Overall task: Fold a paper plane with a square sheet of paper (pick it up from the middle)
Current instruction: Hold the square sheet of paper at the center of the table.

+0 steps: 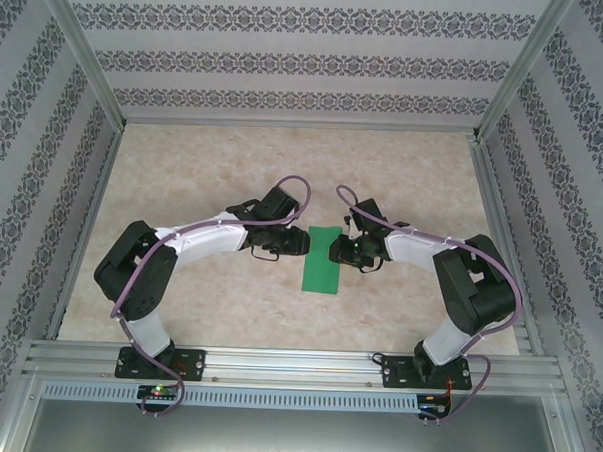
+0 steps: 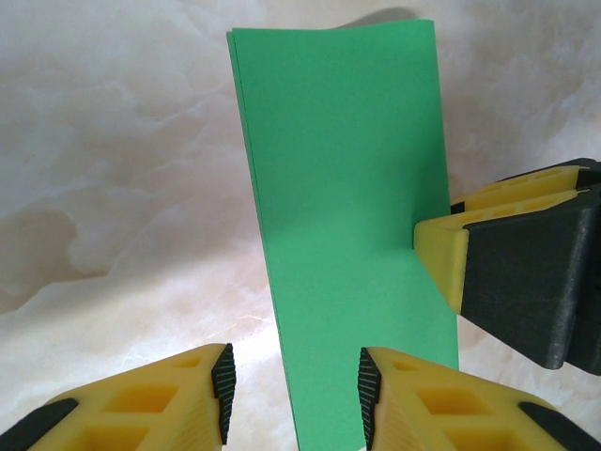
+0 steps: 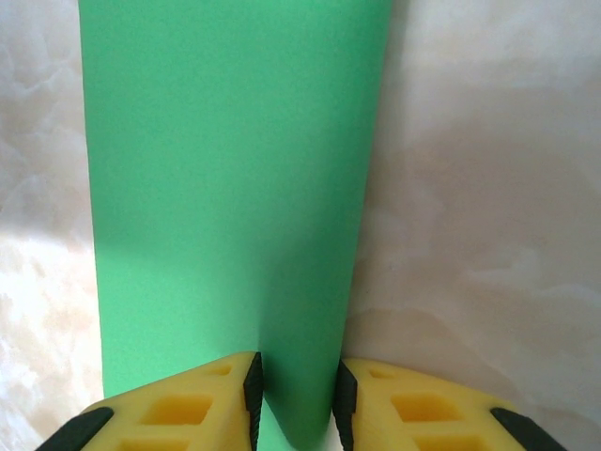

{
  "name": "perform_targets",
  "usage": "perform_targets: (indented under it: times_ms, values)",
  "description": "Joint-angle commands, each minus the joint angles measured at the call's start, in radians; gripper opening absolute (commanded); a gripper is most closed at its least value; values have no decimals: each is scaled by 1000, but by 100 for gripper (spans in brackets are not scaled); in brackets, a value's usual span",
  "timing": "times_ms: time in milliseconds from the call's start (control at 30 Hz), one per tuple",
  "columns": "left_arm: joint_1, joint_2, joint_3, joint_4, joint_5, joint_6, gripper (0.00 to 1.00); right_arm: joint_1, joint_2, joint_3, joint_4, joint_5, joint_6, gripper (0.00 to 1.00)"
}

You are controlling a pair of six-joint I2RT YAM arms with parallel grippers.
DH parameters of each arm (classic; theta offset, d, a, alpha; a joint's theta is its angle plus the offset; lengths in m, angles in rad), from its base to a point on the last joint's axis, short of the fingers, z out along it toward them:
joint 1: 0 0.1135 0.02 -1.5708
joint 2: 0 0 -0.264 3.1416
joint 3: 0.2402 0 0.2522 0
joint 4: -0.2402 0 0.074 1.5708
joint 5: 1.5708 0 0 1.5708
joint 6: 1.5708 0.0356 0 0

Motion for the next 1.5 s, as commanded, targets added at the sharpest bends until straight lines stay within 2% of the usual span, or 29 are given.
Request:
perform_targets:
  times_ms: [0,500,1467]
  values:
    - [6,-20,-13,-3,5,-13,43,25,77,-1,48,58,-32,31]
    - [6,26,-9,42,66,-30,43,38,89,25,17,74,-79,31]
    - [-1,98,-23,150,167,-91,40,42,107,14,48,77,-10,32]
